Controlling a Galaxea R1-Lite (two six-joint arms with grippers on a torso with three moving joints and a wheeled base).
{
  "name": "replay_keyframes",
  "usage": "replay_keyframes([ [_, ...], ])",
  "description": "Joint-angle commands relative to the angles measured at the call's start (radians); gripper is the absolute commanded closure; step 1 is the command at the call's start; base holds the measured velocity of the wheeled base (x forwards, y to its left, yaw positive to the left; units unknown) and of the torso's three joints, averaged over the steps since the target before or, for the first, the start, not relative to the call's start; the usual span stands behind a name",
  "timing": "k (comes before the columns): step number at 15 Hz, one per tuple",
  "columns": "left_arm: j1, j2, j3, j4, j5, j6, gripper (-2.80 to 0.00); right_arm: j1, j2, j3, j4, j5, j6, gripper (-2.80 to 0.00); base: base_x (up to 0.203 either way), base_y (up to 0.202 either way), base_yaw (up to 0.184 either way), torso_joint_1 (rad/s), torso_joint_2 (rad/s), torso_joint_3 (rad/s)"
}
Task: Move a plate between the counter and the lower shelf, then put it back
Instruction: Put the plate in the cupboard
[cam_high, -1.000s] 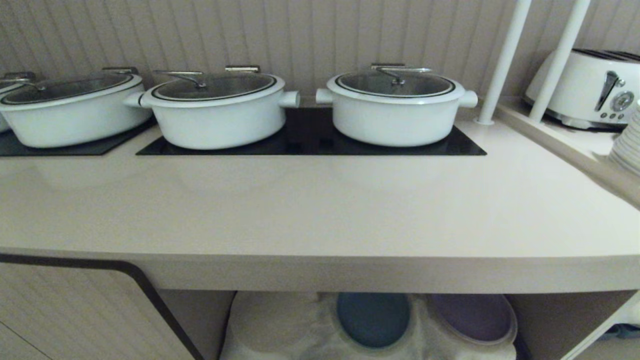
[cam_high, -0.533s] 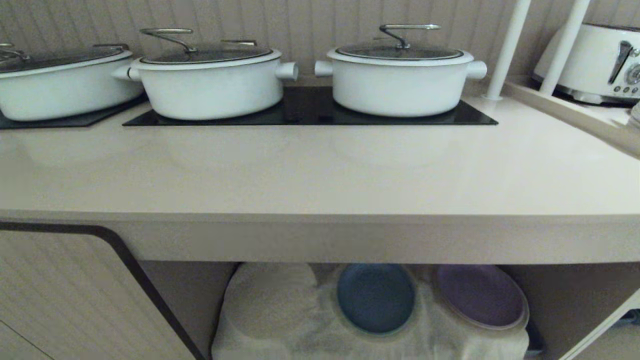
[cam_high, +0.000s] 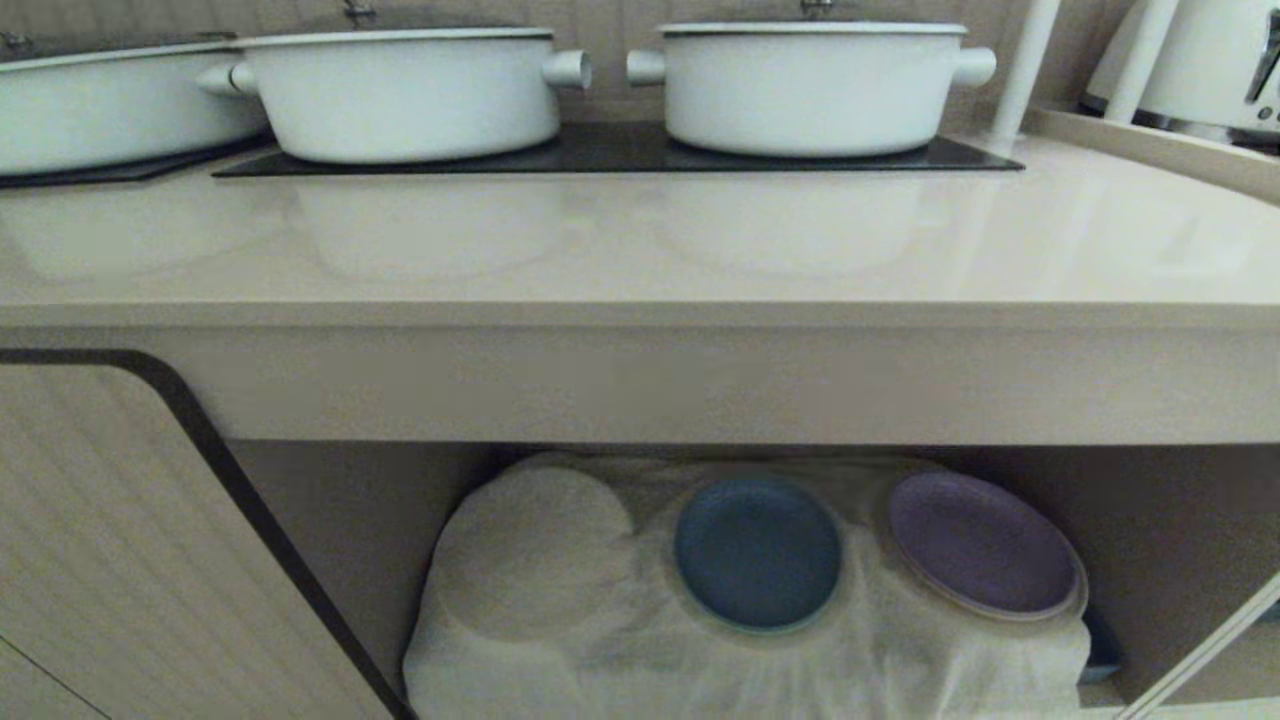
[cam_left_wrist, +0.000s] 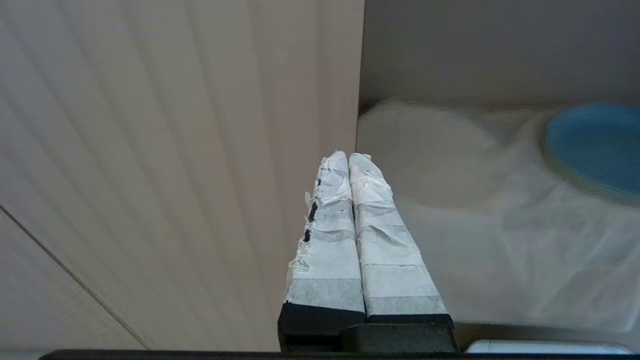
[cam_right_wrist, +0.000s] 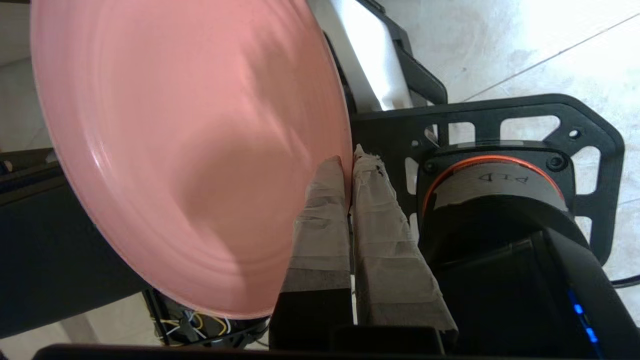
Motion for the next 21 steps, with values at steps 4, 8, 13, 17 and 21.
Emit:
replay_keyframes([
  [4,0.0,0.0,0.0,-0.001,0.001,0.0,0.0,0.011,0.001,0.006,0.0,0.001,0.004,0.0,0.0,0.0,0.0,-0.234,0.35,0.15],
  [8,0.0,0.0,0.0,-0.001,0.001,0.0,0.0,0.011,0.002,0.006,0.0,0.001,0.004,0.0,0.0,0.0,0.0,-0.071,0.24,0.082],
  [13,0.0,0.0,0.0,-0.001,0.001,0.0,0.0,0.011,0.001,0.007,0.002,0.001,0.006,0.0,0.0,0.0,0.0,-0.005,0.02,0.041],
  [17,0.0,0.0,0.0,-0.001,0.001,0.0,0.0,0.011,0.001,0.001,-0.001,0.001,0.004,0.0,0.0,0.0,0.0,0.001,0.0,0.016],
  [21,0.0,0.0,0.0,-0.001,0.001,0.0,0.0,0.012,-0.008,0.0,0.005,0.001,0.004,0.0,0.0,0.0,0.0,0.0,0.0,0.0],
])
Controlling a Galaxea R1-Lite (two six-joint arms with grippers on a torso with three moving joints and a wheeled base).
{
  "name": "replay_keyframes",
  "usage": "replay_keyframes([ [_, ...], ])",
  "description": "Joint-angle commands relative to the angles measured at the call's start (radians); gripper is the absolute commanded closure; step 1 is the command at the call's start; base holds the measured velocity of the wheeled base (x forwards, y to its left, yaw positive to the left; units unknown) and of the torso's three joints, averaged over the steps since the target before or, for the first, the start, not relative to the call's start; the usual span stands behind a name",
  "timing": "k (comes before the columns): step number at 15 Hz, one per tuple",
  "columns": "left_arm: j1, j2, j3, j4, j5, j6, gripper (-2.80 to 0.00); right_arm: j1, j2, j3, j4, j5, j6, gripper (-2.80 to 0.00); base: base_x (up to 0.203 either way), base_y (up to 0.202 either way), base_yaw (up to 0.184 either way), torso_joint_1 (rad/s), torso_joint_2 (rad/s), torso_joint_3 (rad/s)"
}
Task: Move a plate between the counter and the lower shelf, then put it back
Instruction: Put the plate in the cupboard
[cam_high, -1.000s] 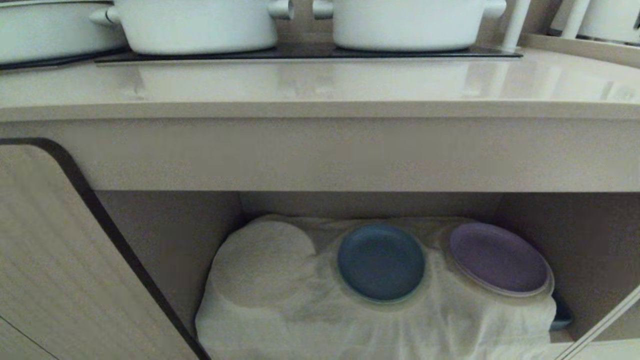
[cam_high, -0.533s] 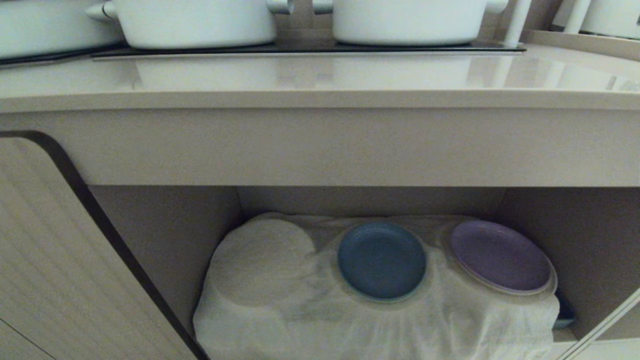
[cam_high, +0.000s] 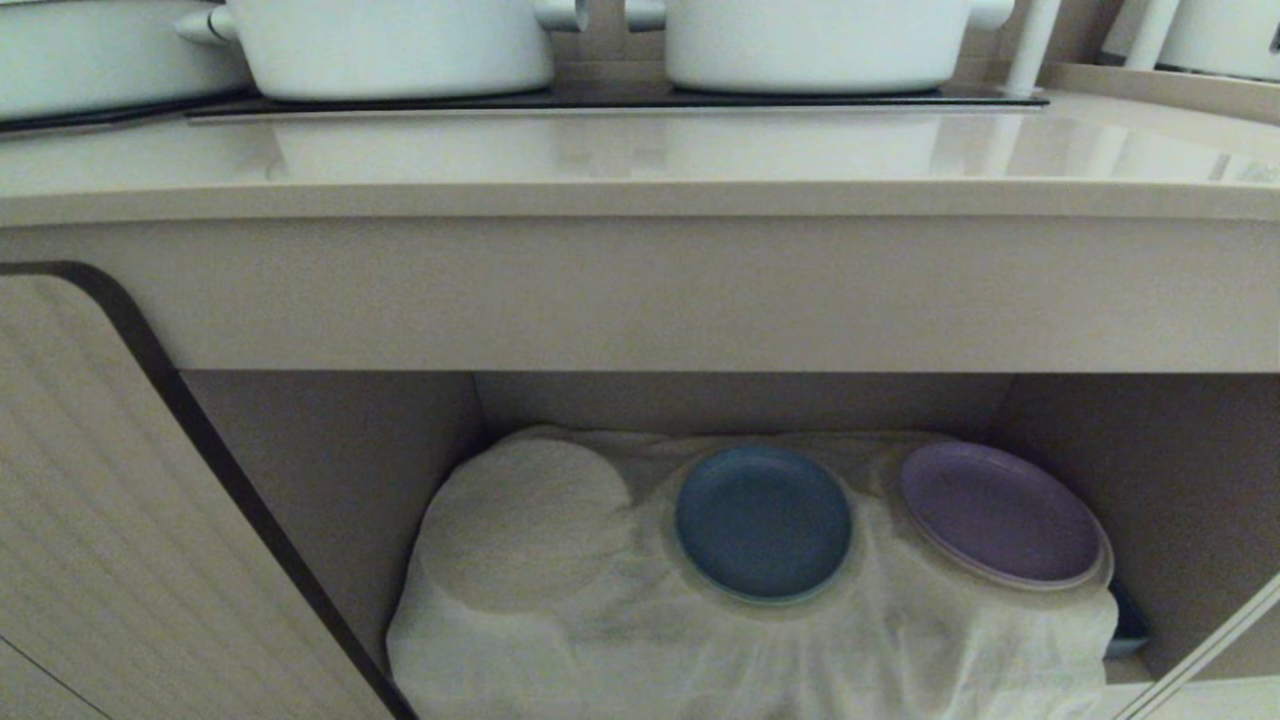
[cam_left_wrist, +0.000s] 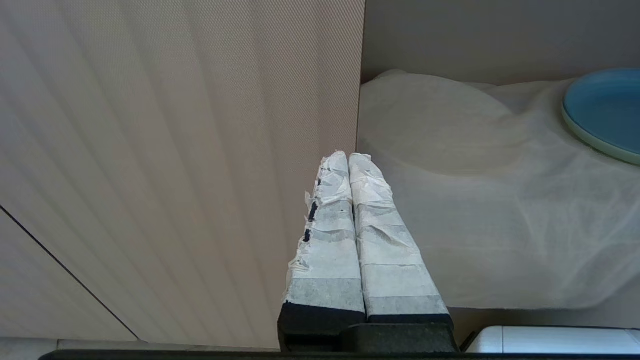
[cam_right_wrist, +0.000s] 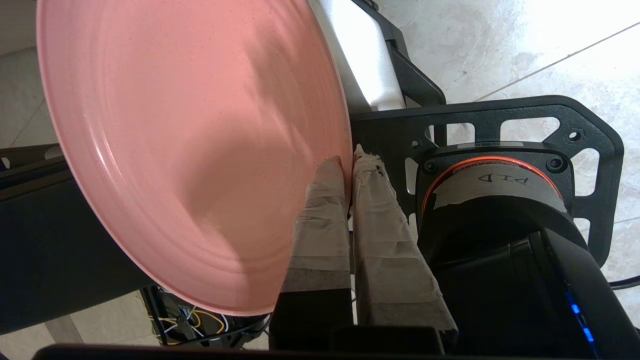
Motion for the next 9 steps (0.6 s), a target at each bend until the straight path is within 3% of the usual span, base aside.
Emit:
replay_keyframes([
  [1,0.0,0.0,0.0,0.0,0.0,0.0,0.0,0.001,-0.007,0.003,0.005,0.001,0.004,0.0,0.0,0.0,0.0,0.0,0.0,0.0],
  [9,0.0,0.0,0.0,0.0,-0.003,0.003,0.0,0.011,-0.004,0.002,0.012,-0.002,0.019,0.0,0.0,0.0,0.0,0.0,0.0,0.0],
])
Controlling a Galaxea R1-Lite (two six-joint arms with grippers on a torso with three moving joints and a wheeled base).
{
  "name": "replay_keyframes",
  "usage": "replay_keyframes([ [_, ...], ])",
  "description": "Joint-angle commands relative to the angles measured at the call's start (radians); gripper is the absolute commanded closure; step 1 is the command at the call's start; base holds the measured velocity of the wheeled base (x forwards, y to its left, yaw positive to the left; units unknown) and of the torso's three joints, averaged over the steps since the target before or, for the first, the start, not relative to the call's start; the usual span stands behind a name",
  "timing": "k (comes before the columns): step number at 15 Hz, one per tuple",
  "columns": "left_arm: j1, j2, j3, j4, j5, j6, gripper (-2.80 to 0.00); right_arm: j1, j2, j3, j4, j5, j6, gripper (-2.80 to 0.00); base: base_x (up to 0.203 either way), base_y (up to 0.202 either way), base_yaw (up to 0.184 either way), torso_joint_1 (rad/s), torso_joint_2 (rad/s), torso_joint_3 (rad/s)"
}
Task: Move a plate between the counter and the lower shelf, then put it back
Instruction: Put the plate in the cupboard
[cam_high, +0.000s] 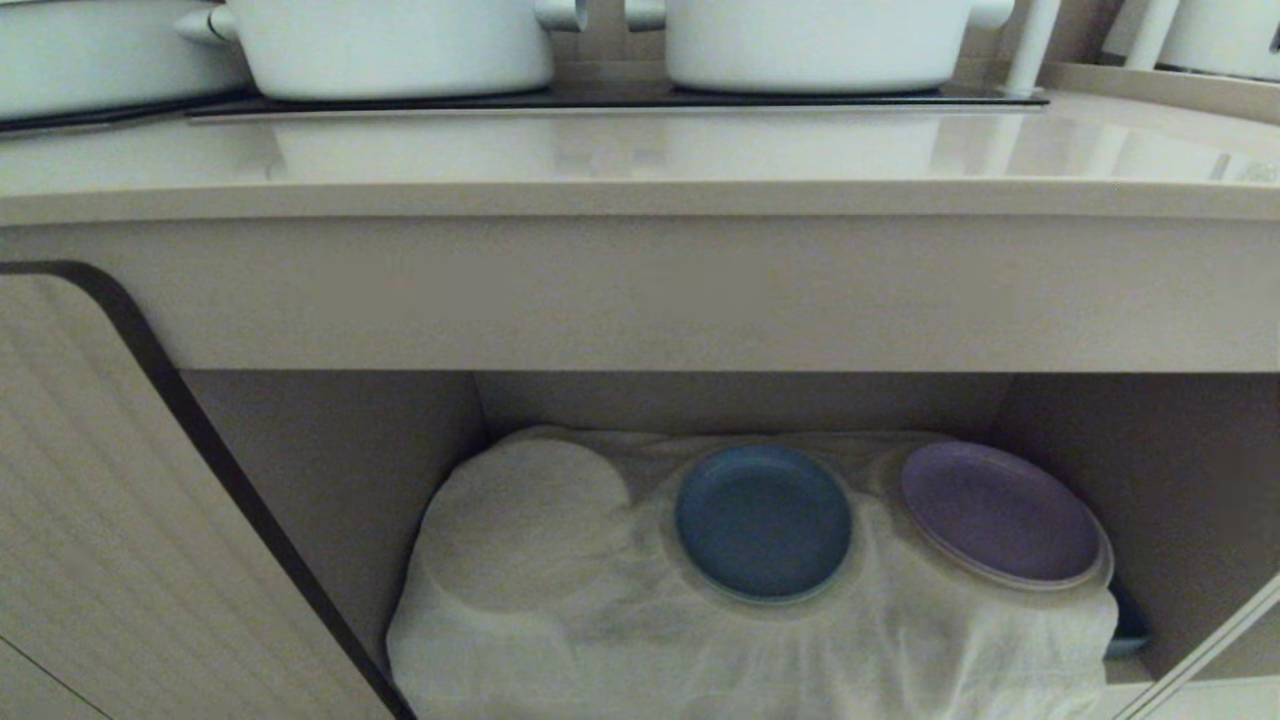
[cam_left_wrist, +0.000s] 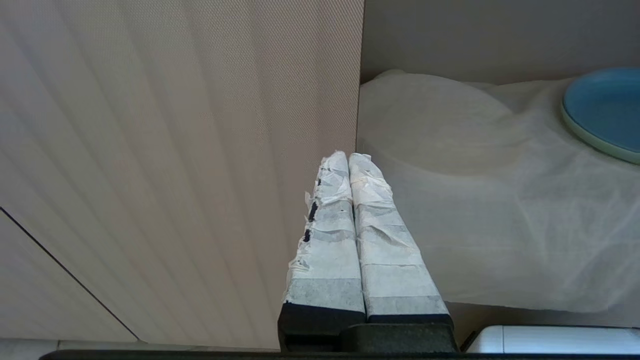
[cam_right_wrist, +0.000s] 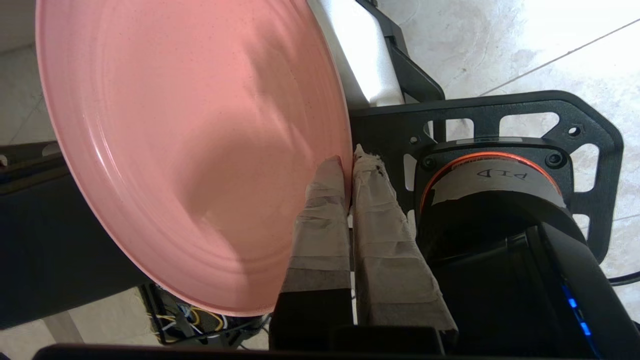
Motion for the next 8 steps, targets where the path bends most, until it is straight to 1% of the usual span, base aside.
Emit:
replay_keyframes([
  [1,0.0,0.0,0.0,0.0,0.0,0.0,0.0,0.002,0.002,-0.001,0.004,0.002,0.009,0.0,0.0,0.0,0.0,0.0,0.0,0.0],
  [8,0.0,0.0,0.0,0.0,-0.002,0.0,0.0,0.021,-0.001,-0.003,0.005,0.0,0.017,0.0,0.0,0.0,0.0,0.0,0.0,0.0],
])
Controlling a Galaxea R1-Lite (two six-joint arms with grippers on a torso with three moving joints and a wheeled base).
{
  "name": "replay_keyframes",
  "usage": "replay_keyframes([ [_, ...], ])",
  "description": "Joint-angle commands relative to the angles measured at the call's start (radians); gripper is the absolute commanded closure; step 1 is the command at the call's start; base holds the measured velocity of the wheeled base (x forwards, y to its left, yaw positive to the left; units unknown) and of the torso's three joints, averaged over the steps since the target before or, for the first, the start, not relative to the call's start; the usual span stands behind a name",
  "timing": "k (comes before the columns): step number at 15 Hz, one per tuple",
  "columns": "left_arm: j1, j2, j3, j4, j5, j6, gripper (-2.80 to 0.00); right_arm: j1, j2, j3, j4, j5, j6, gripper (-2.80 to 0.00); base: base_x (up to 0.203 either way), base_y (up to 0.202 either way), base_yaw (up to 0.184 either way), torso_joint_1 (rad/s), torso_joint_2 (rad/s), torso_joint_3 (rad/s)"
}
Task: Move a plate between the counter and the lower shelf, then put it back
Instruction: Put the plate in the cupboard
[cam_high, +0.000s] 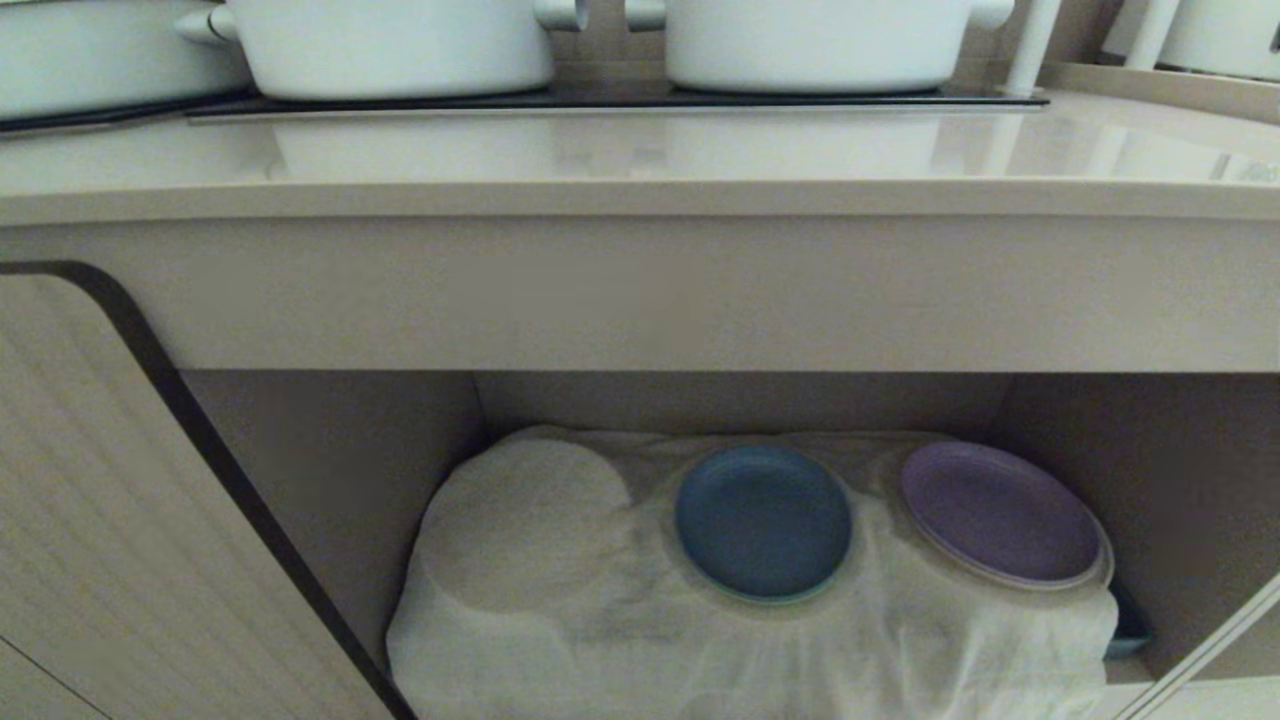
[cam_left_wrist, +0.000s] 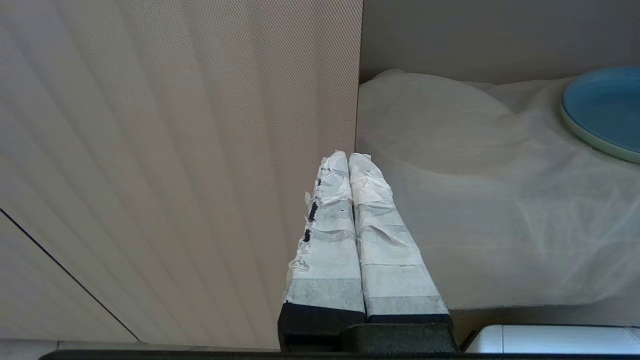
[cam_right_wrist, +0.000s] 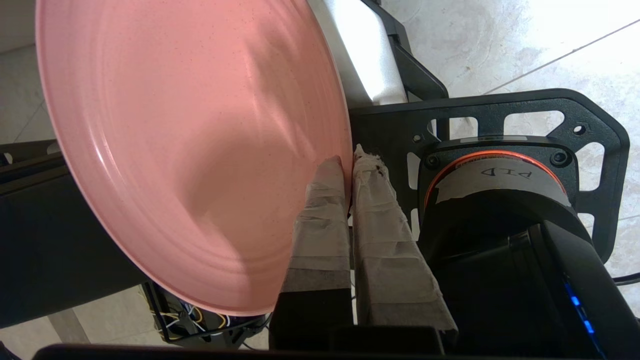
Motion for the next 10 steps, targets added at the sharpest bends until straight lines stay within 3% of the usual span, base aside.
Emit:
replay_keyframes([
  [1,0.0,0.0,0.0,0.0,0.0,0.0,0.0,0.004,0.0,0.0,0.005,0.001,0.004,0.0,0.0,0.0,0.0,0.0,0.0,0.0],
  [10,0.0,0.0,0.0,0.0,0.0,0.0,0.0,0.013,0.0,0.001,0.005,0.001,0.016,0.0,0.001,0.016,0.0,0.0,0.0,0.001],
])
